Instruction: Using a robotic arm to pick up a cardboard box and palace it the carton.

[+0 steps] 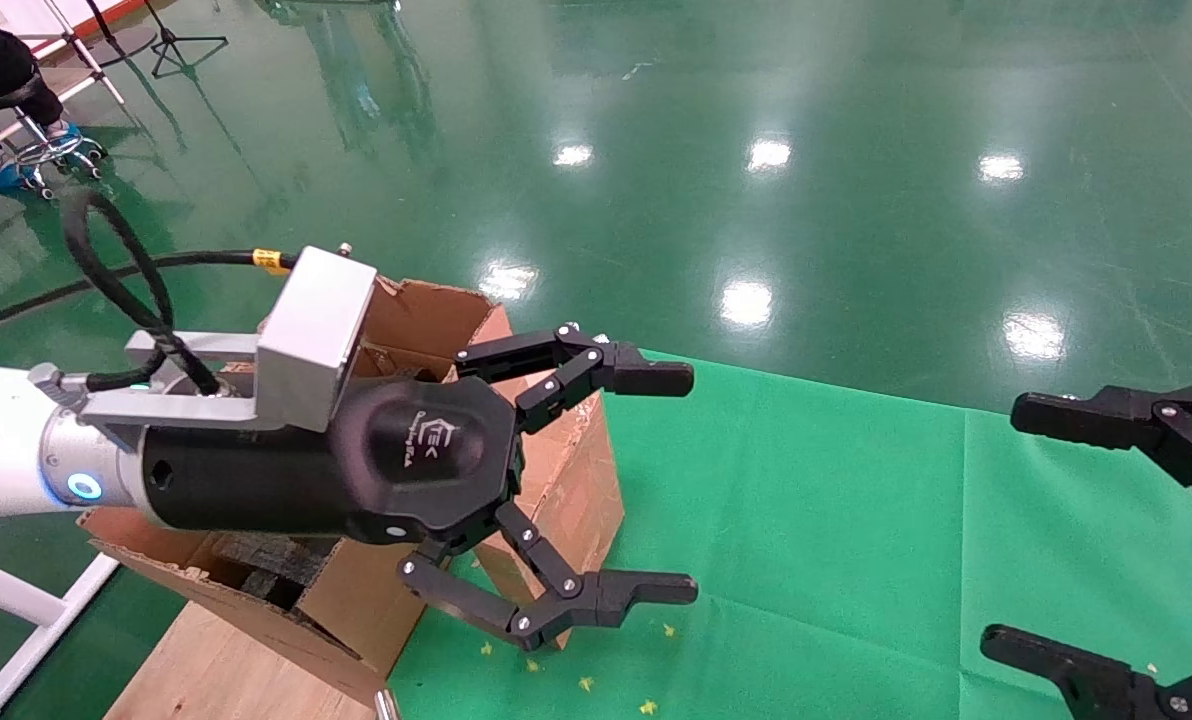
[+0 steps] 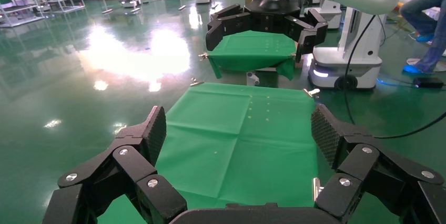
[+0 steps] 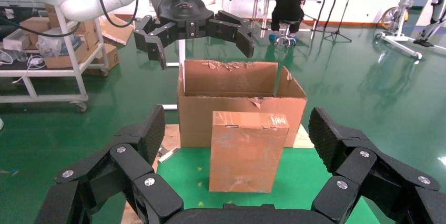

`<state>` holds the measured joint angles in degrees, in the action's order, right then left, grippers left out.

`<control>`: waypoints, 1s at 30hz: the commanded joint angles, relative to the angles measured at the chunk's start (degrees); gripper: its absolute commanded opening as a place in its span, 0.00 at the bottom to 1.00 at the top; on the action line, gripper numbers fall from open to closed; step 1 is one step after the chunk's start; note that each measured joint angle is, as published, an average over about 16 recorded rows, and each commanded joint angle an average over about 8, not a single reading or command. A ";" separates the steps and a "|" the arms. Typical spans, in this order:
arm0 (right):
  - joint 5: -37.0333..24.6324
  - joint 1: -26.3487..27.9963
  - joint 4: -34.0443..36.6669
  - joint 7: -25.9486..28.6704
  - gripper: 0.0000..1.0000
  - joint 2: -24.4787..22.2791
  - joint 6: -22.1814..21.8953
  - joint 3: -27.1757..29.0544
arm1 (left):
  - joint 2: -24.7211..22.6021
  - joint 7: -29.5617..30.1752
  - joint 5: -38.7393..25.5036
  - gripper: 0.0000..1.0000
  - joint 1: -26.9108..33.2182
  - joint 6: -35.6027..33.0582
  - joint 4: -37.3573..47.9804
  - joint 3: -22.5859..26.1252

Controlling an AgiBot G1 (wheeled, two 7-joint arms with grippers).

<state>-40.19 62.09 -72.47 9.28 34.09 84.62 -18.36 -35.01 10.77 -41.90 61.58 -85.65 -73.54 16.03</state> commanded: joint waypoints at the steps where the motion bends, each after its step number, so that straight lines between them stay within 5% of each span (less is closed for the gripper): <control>1: 0.00 0.00 0.00 0.00 1.00 0.00 0.00 0.00 | 0.00 0.00 0.00 1.00 0.00 0.00 0.00 0.00; 7: 0.00 0.00 0.00 0.00 1.00 0.00 0.00 0.00 | 0.00 0.00 0.00 1.00 0.00 0.00 0.00 0.00; 10: 0.00 0.00 0.00 0.00 0.92 0.00 0.00 0.00 | 0.01 0.00 -0.02 1.00 0.00 0.00 0.00 0.00; 17: 0.00 0.00 0.01 0.00 0.11 0.00 0.00 0.00 | 1.90 3.02 -5.38 1.00 1.97 1.00 -1.15 1.89; 19: 0.00 0.01 0.01 -0.01 0.00 0.00 0.00 -0.01 | 2.83 5.37 -8.67 1.00 3.45 1.69 -1.81 3.10; 30: 0.00 0.00 0.02 -0.01 0.00 -0.01 -0.02 0.00 | 3.97 11.02 -13.88 1.00 7.18 3.76 -2.75 5.57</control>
<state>-40.19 62.10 -72.44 9.27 34.09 84.61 -18.36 -30.96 22.69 -57.51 69.23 -81.68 -76.26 22.12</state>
